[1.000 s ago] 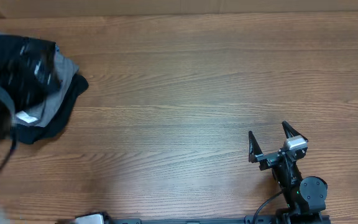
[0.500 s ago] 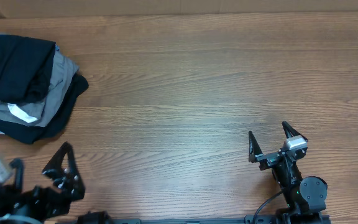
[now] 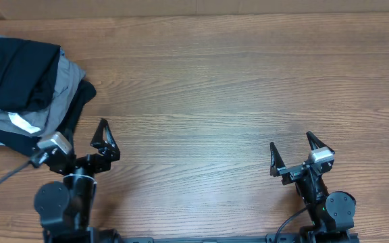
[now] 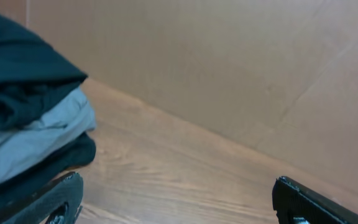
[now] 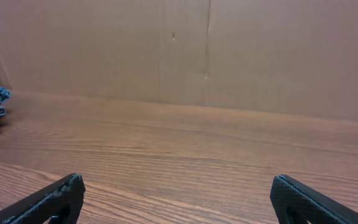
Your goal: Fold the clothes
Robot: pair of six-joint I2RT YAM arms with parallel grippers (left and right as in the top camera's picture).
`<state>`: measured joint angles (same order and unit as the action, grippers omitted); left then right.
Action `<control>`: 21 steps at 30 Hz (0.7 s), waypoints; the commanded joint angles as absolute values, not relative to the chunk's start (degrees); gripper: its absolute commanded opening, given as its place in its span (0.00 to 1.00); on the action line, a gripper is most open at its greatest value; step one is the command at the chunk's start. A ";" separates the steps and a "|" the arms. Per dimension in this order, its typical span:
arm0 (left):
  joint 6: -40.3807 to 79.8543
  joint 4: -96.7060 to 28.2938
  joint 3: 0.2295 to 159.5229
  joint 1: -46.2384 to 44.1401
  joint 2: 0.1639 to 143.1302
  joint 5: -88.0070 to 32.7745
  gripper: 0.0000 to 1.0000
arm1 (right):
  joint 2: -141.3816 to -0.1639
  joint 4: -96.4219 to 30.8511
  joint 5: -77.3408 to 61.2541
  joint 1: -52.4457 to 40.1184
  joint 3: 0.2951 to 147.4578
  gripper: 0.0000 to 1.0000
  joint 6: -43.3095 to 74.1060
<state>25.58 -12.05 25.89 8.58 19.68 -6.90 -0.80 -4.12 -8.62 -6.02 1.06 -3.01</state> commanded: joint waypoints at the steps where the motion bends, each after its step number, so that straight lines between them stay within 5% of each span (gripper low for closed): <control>1: 25.52 -5.98 17.47 8.21 13.37 -5.52 1.00 | -0.19 -3.88 -8.60 -5.93 0.45 1.00 -2.57; 8: 25.04 -0.97 7.97 8.16 5.04 -1.56 1.00 | -0.19 -3.88 -8.60 -5.93 0.45 1.00 -2.55; 21: 5.50 0.23 1.10 4.03 0.16 -1.50 1.00 | -0.19 -3.88 -8.60 -5.93 0.45 1.00 -2.57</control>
<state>11.97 -0.30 2.94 4.34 0.95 -2.31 -0.80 -4.12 -8.62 -6.02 1.04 -2.98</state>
